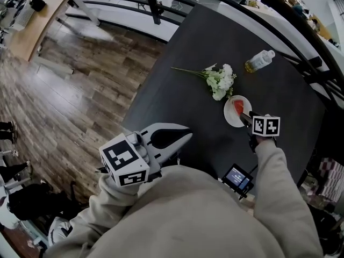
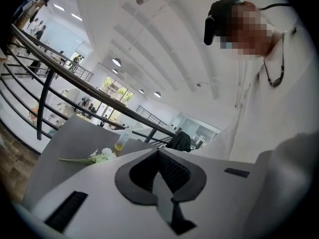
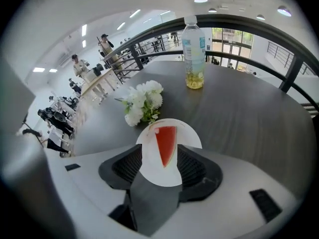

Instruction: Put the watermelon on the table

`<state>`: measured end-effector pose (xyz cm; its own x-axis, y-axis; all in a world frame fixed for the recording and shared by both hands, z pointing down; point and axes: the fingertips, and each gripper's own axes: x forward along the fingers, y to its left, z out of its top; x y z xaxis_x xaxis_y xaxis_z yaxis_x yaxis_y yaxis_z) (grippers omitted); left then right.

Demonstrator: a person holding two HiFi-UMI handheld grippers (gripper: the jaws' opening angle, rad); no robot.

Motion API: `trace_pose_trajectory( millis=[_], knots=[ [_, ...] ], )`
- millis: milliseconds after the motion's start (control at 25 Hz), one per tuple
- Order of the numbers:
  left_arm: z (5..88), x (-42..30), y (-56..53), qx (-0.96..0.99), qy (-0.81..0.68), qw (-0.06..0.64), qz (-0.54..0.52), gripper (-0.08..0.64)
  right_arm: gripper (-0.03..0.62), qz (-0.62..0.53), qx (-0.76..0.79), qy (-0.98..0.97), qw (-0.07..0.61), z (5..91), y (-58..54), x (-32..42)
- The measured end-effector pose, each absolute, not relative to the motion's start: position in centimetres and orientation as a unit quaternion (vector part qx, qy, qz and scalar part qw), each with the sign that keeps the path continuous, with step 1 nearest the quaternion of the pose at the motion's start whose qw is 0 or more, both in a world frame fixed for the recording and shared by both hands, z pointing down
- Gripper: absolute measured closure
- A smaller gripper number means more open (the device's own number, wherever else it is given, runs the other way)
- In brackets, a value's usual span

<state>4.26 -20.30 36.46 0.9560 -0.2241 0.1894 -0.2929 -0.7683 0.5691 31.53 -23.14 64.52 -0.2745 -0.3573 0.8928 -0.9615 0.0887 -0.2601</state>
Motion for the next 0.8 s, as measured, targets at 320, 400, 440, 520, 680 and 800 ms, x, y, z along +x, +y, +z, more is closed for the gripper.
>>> trace_pose_trajectory(
  millis=[320,400,440,520,680,800],
  knots=[
    [34.7,6.4,-21.3,0.950,-0.110,0.285,0.059,0.554,0.565,0.441,0.443,-0.742,0.243,57.5,-21.6,29.6],
    [34.4,6.8,-21.3,0.953,-0.100,0.280,0.062,0.554,0.574,0.435,0.441,-0.752,0.225,55.7,-21.0,29.4],
    [34.1,7.0,-21.3,0.954,-0.095,0.278,0.063,0.554,0.575,0.432,0.441,-0.758,0.212,54.7,-20.8,29.3],
    [33.7,7.6,-21.3,0.956,-0.086,0.271,0.065,0.554,0.577,0.425,0.443,-0.768,0.182,52.5,-20.6,29.1],
    [32.9,9.3,-21.4,0.963,-0.062,0.251,0.069,0.554,0.577,0.397,0.448,-0.788,0.141,48.3,-20.5,28.9],
    [32.4,10.6,-21.1,0.968,-0.041,0.235,0.075,0.554,0.577,0.376,0.454,-0.799,0.115,45.6,-20.1,28.7]
  ],
)
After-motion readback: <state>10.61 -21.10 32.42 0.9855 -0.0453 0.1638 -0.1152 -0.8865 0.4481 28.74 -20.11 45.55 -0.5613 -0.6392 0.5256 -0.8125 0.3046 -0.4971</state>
